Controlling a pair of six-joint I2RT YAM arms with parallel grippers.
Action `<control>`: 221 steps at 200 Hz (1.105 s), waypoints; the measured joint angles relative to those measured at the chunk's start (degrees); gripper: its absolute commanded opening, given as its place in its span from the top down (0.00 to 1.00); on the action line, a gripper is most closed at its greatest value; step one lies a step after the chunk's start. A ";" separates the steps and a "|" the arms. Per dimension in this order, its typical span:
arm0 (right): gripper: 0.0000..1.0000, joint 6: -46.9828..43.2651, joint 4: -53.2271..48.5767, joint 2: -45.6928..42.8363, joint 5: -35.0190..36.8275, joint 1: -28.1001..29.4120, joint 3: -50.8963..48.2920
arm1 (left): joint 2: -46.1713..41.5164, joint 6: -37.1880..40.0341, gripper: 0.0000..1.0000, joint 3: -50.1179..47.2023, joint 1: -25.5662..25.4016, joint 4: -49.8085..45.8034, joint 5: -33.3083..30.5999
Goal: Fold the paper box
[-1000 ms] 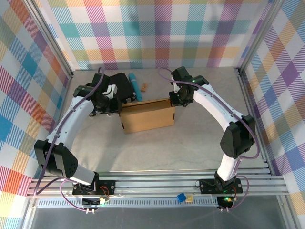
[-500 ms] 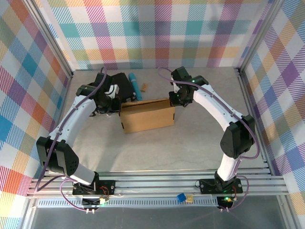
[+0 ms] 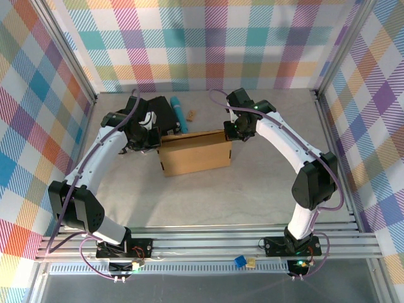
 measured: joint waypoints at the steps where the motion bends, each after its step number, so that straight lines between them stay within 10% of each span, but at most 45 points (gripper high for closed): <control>1: 1.00 0.00 0.00 0.00 0.02 0.00 0.00 | 0.00 -0.04 1.00 -0.04 0.00 0.02 0.02; 221: 1.00 1.70 0.15 -0.02 3.45 1.60 0.00 | -3.65 -1.03 1.00 -6.32 5.03 5.88 9.42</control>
